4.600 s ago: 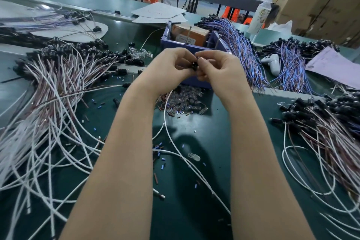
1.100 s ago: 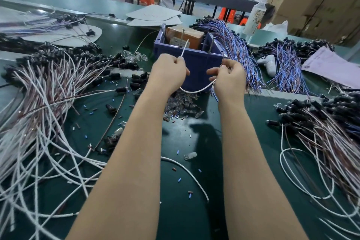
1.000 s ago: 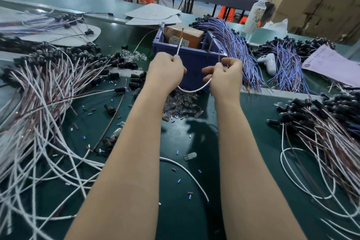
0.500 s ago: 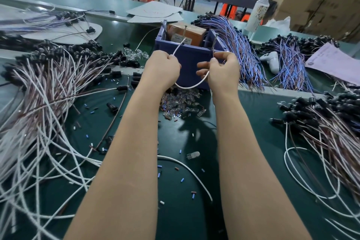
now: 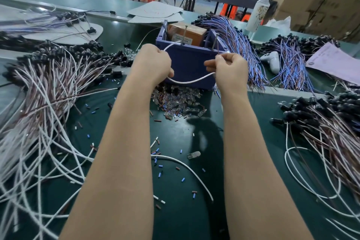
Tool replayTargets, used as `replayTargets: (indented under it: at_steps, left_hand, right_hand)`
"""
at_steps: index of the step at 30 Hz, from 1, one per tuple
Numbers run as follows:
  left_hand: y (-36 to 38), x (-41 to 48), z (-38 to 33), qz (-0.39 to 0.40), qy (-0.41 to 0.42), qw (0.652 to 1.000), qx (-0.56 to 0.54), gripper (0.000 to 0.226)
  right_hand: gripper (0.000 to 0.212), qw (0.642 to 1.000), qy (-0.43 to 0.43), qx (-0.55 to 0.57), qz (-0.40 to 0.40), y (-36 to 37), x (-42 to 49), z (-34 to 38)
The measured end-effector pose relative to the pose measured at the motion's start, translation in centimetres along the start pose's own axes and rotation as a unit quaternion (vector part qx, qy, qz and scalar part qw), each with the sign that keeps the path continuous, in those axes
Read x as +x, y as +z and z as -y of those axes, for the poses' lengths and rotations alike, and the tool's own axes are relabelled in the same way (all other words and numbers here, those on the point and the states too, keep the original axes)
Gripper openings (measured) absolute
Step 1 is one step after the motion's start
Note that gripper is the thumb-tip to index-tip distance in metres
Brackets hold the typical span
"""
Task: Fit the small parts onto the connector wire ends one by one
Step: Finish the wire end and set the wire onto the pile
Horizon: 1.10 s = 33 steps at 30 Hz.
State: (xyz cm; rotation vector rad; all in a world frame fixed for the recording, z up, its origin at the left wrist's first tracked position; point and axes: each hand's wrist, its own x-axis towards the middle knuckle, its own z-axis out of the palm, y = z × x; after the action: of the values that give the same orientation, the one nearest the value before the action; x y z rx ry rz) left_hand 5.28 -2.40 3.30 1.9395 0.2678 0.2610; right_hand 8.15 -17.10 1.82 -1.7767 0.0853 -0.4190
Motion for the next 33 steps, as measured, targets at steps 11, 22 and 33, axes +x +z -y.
replayTargets:
  at_steps: [11, 22, 33]
  left_hand:
    - [0.8, 0.0, 0.5, -0.039, 0.072, 0.997, 0.009, 0.032]
    - [2.0, 0.0, 0.8, -0.010, 0.058, 0.998, 0.002, 0.027]
    - [2.1, 0.0, 0.9, 0.015, 0.055, 0.998, -0.005, 0.029]
  right_hand:
    - [0.016, 0.957, 0.129, 0.250, 0.071, -1.9, 0.0, -0.6]
    - [0.006, 0.994, 0.039, 0.095, 0.038, 0.3, -0.4, -1.0]
    - [0.008, 0.997, -0.003, 0.070, -0.016, 1.6, -0.7, -1.2]
